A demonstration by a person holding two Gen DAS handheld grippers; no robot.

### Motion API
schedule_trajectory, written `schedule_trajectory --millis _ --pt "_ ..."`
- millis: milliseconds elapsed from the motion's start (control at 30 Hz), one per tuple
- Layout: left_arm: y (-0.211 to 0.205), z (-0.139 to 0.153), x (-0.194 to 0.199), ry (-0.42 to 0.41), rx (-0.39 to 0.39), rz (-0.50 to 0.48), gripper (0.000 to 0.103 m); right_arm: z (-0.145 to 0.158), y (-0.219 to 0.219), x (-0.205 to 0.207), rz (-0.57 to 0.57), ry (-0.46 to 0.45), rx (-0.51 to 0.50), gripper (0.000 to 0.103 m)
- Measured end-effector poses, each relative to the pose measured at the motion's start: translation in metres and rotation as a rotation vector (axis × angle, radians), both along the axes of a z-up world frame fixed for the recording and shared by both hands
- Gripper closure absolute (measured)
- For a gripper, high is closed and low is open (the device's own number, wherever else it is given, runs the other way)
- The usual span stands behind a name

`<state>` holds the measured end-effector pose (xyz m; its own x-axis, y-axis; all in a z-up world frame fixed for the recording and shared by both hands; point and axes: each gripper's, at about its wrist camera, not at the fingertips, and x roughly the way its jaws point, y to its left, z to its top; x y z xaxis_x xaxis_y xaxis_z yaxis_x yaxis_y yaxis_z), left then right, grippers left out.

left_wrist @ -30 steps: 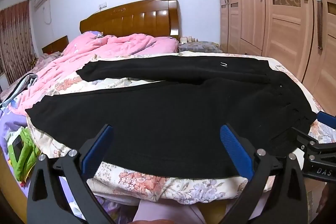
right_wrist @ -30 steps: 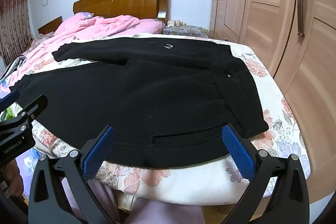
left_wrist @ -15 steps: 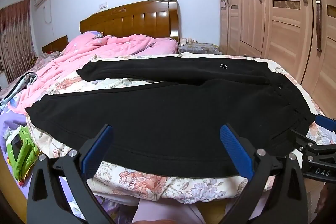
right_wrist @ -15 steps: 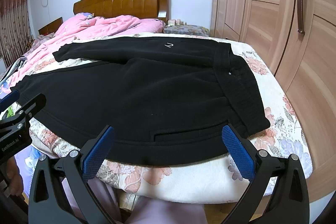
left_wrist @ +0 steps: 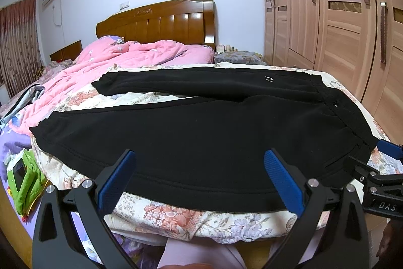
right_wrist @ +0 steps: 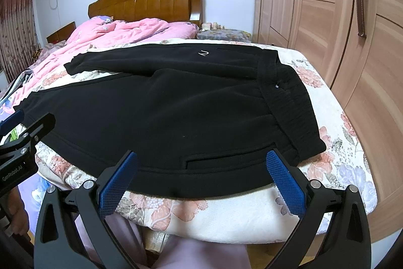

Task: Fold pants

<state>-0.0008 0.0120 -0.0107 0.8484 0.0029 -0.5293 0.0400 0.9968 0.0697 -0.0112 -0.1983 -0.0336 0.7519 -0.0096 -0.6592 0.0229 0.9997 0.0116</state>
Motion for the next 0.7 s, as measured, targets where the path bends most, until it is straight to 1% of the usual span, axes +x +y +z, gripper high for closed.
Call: schedule_trajectory --millis 700 --pt "0.0048 -0.0023 -0.0001 0.003 -0.004 0.000 0.002 -0.0035 -0.0015 0.0013 0.002 0.008 0.011 0.004"
